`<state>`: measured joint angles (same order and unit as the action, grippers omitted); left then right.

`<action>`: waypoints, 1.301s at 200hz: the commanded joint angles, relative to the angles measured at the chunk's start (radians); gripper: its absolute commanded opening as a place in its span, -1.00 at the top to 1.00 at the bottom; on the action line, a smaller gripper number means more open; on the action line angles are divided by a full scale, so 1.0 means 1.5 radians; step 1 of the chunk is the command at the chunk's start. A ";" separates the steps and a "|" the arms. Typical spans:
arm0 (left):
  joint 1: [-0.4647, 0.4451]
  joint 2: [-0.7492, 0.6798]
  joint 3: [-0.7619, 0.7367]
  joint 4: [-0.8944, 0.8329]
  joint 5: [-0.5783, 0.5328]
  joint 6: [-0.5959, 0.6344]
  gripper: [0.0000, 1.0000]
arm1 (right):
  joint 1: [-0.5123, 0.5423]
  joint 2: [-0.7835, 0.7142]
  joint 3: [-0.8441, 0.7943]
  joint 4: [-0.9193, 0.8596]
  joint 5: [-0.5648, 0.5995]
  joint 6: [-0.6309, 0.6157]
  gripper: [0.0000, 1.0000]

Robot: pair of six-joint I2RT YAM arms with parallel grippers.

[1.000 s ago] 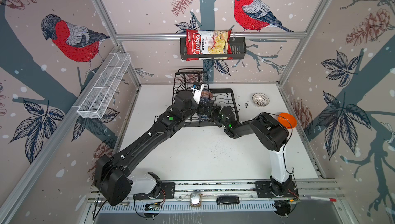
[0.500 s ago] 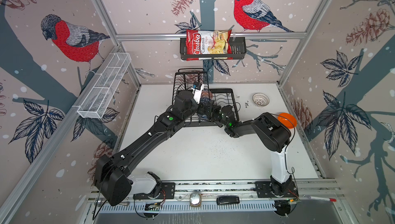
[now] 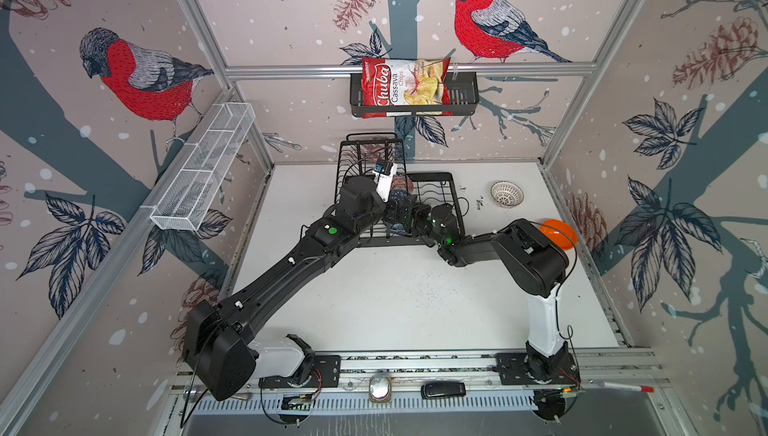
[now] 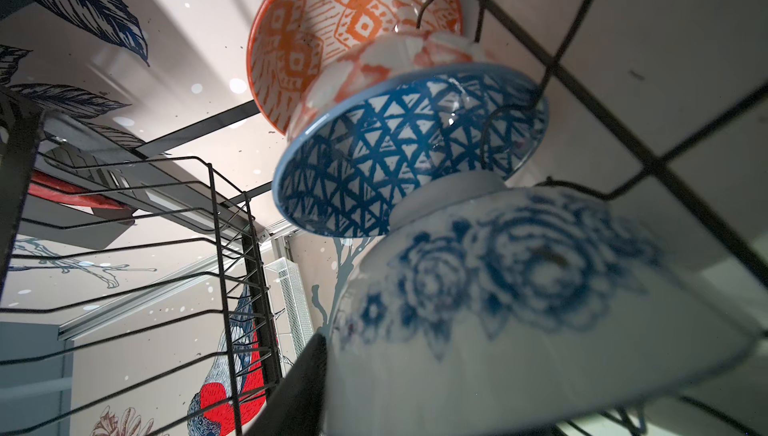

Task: Load the bowls into the dish rack
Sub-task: 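Hold the blue floral bowl upright against the blue triangle-pattern bowl with the right gripper, then open the right gripper and release the blue floral bowl in the rack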

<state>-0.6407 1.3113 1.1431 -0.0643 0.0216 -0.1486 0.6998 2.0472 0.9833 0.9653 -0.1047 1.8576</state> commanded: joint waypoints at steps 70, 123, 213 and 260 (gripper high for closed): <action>-0.001 0.001 0.000 0.007 -0.005 0.003 -0.96 | -0.001 -0.020 0.001 0.010 -0.013 -0.019 -0.08; -0.002 0.000 0.001 0.007 -0.005 0.003 -0.97 | -0.001 -0.040 -0.008 -0.009 -0.009 -0.022 -0.21; -0.002 -0.001 0.000 0.006 -0.007 0.004 -0.96 | 0.004 -0.066 -0.038 -0.013 -0.004 -0.015 -0.60; -0.003 -0.002 0.000 0.007 -0.009 0.004 -0.97 | 0.001 -0.087 -0.050 -0.017 -0.005 -0.019 -0.92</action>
<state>-0.6426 1.3125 1.1431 -0.0624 0.0174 -0.1486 0.7033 1.9343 0.9146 0.9295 -0.1112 1.8359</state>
